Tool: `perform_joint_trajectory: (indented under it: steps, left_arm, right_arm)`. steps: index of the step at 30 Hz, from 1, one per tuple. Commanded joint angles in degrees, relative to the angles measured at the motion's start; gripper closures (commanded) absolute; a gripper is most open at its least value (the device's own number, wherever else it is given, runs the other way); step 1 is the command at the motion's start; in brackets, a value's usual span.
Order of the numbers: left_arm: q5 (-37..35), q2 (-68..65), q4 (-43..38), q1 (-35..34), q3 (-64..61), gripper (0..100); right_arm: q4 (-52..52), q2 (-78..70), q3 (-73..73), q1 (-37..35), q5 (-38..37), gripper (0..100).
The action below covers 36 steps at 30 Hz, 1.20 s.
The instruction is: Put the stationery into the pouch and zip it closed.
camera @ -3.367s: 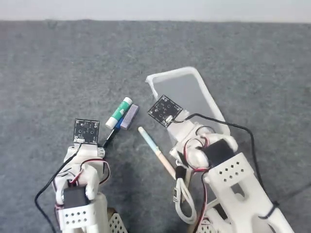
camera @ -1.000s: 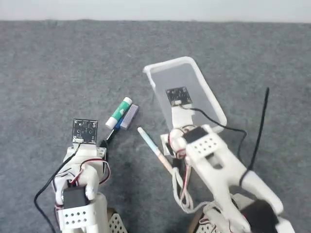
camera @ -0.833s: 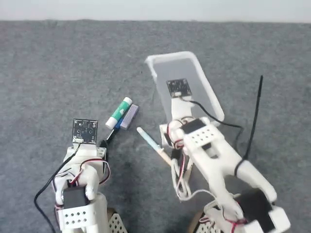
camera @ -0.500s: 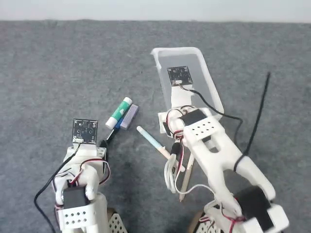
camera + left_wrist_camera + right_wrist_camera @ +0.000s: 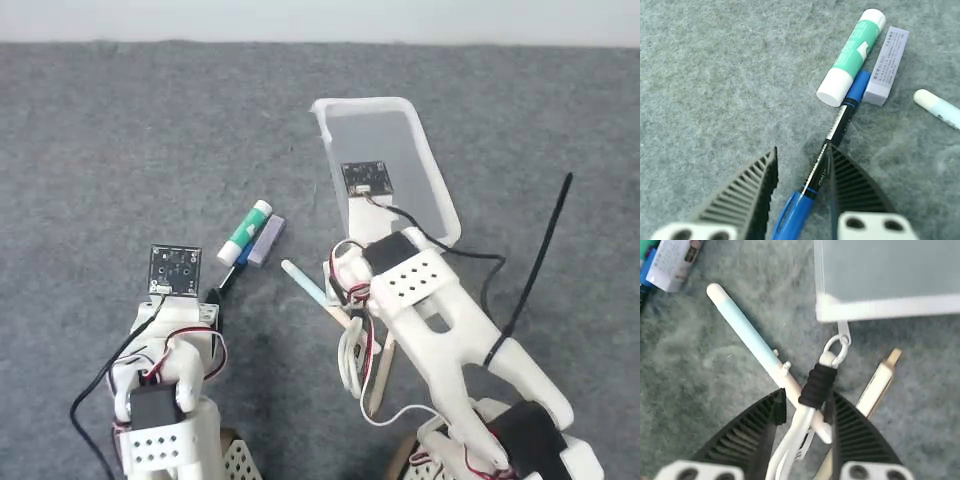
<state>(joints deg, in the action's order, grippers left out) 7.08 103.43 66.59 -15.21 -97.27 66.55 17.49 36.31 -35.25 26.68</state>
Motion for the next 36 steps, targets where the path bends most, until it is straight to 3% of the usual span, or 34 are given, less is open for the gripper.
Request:
perform_joint_trajectory:
  steps: [1, 6, 14, 27, 36]
  left_arm:
    - [-0.97, 1.23, 0.00, -0.26, 0.75, 85]
    - [-0.97, 1.23, 0.00, -0.26, 0.75, 85]
    - [-0.97, 1.23, 0.00, -0.26, 0.75, 85]
    - [-0.97, 1.23, 0.09, -0.26, 0.75, 85]
    - [-0.97, 1.23, 0.09, -0.26, 0.75, 85]
  right_arm:
    - [1.19, -1.98, -3.25, -0.57, 2.90, 80.2]
    - [-0.75, -9.19, -3.52, -0.40, 3.16, 79.1]
    - [-5.85, -10.59, -3.25, -0.31, 3.43, 85.5]
    - [-6.29, -17.63, -3.52, 0.48, 5.80, 85.7]
    - [-5.85, -14.29, -3.43, 4.44, 5.71, 87.4]
